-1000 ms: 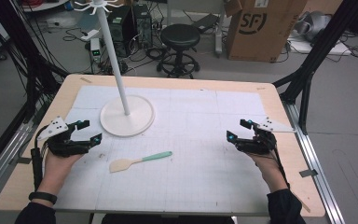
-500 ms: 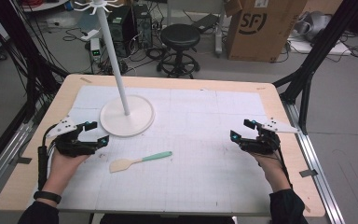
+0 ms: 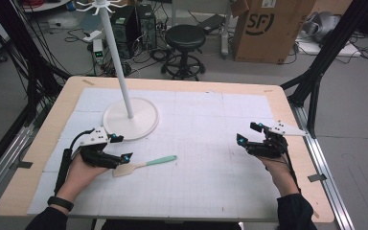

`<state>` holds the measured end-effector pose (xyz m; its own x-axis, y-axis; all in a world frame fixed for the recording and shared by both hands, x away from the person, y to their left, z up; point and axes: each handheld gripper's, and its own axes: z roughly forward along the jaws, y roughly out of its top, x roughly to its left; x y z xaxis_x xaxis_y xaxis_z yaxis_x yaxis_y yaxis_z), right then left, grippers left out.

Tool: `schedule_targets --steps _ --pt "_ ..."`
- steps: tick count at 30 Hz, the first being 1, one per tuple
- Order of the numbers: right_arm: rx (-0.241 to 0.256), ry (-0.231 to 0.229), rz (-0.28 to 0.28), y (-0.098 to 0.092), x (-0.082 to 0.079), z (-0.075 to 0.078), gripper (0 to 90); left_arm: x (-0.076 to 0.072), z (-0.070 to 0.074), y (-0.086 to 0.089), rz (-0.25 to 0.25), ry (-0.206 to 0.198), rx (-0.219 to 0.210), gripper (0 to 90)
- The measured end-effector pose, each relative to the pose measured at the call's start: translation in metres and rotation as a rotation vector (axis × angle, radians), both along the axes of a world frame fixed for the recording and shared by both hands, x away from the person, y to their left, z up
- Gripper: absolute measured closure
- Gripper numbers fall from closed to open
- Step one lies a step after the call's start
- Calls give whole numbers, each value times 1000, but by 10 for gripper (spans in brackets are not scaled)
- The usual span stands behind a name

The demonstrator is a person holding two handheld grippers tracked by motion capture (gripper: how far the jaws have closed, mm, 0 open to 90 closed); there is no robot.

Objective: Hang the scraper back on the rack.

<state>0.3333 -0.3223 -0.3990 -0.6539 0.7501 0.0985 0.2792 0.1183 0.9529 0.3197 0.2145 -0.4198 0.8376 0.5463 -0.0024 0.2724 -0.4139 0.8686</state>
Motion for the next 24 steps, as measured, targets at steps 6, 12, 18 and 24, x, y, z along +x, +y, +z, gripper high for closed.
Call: schedule_targets --steps 6,12,18,24 --pt "-11 3 1 1 0 -1 183 -3 -8 -23 -84 36 58 348" --pt "-21 7 5 3 0 -1 182 -3 -16 -37 -134 75 104 443" --pt "-29 7 5 2 1 -3 183 -2 -22 -44 -156 103 156 591" --pt "-39 14 8 3 1 -4 184 -3 -24 -48 -156 99 178 661"
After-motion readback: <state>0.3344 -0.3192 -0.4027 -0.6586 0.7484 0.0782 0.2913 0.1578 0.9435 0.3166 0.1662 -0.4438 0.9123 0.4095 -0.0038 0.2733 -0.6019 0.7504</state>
